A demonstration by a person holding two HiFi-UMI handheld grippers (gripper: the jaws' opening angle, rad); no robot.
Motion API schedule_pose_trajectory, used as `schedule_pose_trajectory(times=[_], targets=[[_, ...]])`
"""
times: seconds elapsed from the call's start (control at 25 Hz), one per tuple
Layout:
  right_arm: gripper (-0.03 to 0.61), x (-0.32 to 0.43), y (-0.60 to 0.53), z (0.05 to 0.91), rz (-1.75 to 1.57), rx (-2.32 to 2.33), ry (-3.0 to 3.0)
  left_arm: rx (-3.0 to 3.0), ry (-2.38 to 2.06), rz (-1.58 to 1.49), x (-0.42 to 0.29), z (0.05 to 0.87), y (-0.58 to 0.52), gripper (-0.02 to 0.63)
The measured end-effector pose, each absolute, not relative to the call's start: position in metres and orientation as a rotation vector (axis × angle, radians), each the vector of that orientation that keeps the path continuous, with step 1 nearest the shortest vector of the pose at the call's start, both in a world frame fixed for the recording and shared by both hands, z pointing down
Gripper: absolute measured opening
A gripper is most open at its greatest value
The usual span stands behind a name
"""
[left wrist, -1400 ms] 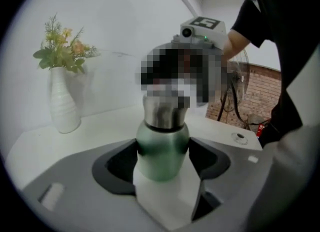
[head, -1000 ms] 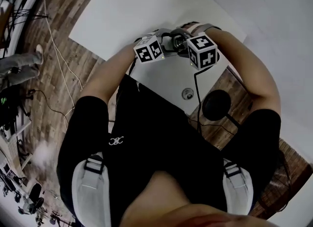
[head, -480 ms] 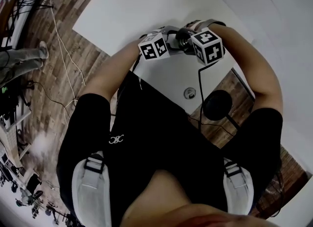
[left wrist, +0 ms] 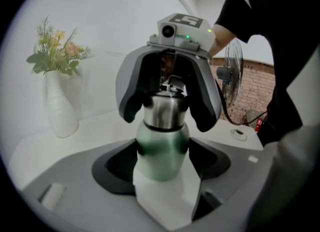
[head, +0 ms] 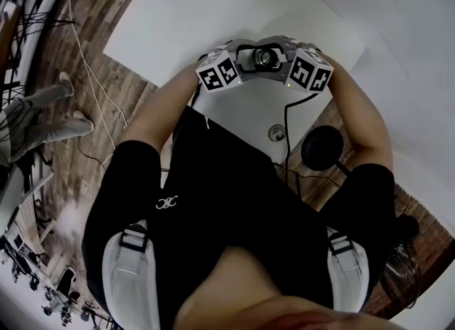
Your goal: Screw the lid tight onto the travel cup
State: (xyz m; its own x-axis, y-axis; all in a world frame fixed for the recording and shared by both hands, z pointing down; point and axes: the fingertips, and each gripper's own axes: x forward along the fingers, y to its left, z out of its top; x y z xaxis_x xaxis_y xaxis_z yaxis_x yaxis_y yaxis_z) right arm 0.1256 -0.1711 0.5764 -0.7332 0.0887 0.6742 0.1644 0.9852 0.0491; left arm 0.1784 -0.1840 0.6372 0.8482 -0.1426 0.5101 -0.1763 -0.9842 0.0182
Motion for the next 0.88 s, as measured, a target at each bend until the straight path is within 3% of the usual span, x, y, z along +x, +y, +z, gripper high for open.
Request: schedule_pose_trajectory(times=[0.4,0.88], targets=[[0.259,0.123,-0.202,0.551,0.071,0.613,-2.679,2.9,-0.361,0.771,0.174,0.636,-0.183,0.376],[0.258,0.148,-0.226,0.551,0.19,1.518,-2.506,2.823,-0.58,0.707,0.172,0.64,-0.189,0.376]])
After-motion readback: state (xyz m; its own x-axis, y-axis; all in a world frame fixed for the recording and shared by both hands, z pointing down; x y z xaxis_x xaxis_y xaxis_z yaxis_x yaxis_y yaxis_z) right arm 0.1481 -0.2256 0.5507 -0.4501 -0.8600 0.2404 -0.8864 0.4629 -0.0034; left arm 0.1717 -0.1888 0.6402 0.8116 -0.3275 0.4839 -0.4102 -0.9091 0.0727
